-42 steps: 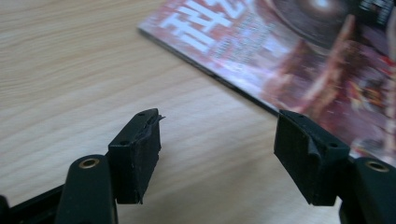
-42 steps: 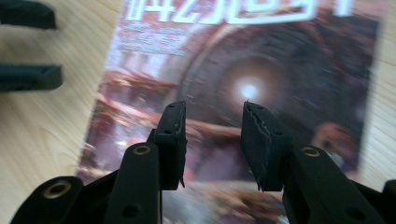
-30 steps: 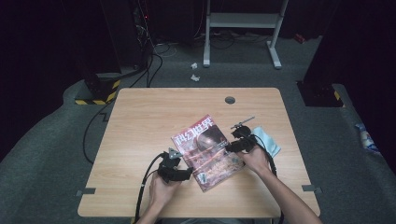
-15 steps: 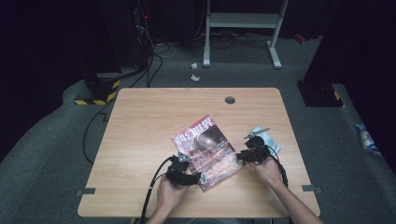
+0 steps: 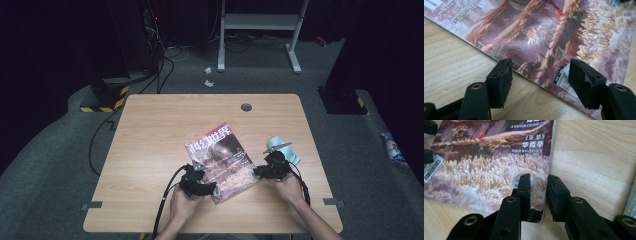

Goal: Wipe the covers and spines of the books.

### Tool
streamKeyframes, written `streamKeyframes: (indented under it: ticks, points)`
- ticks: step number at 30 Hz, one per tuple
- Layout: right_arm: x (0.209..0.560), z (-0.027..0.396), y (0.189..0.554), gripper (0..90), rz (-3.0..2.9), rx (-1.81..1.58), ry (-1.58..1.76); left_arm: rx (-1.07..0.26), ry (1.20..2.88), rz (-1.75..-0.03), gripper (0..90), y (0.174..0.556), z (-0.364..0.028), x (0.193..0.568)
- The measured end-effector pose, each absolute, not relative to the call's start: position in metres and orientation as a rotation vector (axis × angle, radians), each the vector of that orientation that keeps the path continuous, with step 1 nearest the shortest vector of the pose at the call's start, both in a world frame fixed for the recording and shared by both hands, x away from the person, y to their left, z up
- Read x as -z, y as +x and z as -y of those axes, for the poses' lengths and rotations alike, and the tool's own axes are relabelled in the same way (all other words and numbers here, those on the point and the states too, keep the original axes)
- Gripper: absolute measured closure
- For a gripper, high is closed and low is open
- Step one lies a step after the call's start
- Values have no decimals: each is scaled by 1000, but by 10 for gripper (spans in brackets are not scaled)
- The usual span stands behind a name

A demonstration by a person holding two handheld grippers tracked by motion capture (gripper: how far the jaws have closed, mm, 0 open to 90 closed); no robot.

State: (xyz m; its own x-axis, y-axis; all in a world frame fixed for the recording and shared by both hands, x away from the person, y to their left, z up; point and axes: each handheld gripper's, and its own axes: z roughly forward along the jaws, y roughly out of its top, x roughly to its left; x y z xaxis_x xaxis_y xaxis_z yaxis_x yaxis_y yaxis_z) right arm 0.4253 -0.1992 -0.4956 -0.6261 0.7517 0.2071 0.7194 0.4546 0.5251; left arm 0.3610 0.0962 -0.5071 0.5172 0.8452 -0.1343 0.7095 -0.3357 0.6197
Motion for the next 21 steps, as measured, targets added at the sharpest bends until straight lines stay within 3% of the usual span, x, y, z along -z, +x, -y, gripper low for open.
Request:
streamKeyframes:
  ticks: [21]
  points:
    - [499, 196, 411, 735, -2622, -959, 1298, -303, 2137, -1276, 388, 395, -104, 506]
